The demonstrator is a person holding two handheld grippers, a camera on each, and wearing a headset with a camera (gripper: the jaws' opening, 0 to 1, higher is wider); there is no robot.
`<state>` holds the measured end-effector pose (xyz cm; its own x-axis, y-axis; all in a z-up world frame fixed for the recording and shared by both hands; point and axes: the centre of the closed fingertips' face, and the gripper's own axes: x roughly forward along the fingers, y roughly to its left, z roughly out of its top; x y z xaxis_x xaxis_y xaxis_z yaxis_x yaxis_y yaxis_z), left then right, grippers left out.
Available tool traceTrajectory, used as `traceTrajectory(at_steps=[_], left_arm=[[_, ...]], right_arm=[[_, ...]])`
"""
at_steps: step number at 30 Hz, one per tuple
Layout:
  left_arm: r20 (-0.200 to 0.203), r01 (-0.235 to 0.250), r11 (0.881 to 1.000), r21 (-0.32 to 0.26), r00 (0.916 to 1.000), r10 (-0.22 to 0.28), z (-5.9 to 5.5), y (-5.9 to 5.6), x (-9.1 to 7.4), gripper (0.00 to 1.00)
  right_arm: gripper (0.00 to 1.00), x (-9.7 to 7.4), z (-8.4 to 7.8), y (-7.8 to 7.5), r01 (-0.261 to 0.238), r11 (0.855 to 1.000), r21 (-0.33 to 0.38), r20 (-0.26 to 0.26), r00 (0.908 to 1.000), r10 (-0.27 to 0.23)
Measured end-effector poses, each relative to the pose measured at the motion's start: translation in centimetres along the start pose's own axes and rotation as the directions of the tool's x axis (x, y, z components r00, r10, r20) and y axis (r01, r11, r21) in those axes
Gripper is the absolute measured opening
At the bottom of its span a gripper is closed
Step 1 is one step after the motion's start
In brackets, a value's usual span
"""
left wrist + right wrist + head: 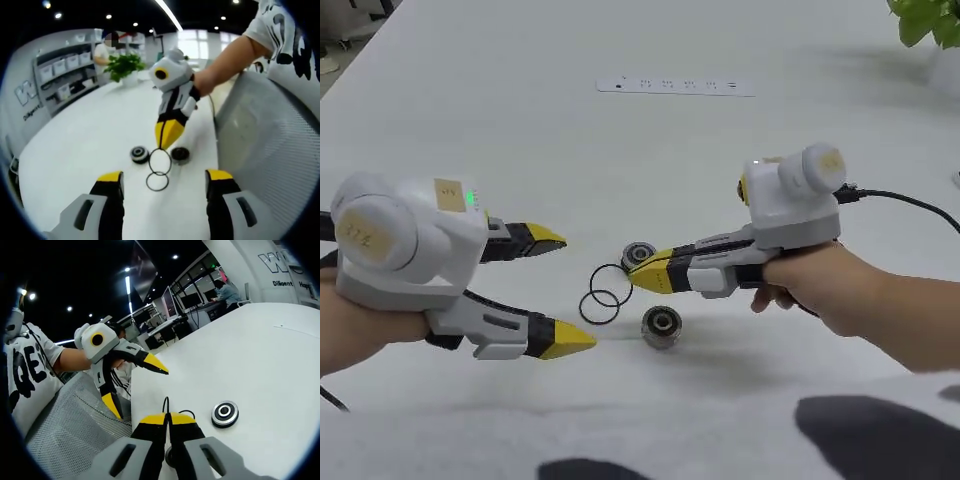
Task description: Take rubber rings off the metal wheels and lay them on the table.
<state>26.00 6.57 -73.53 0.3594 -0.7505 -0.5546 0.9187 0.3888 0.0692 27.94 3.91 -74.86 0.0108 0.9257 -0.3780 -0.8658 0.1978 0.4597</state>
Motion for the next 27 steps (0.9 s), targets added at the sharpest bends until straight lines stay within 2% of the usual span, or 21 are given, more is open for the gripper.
traceTrajectory(at_steps=[10, 27], left_arm=[[-0.001, -0.030, 0.999, -0.022, 0.9996, 0.030, -1.2, 0.9, -0.8, 0.69], [-0.009, -0.040, 0.998, -0.054, 0.9992, 0.040, -2.1, 0.9, -1.1, 0.70]], right_arm=[[0.00, 1.1, -0.6, -0.6, 0.002, 1.000, 0.030, -0.023, 0.9997, -0.001], [0.00, 2.2, -1.9, -1.5, 0.008, 0.997, 0.074, -0.054, 0.9985, -0.004]])
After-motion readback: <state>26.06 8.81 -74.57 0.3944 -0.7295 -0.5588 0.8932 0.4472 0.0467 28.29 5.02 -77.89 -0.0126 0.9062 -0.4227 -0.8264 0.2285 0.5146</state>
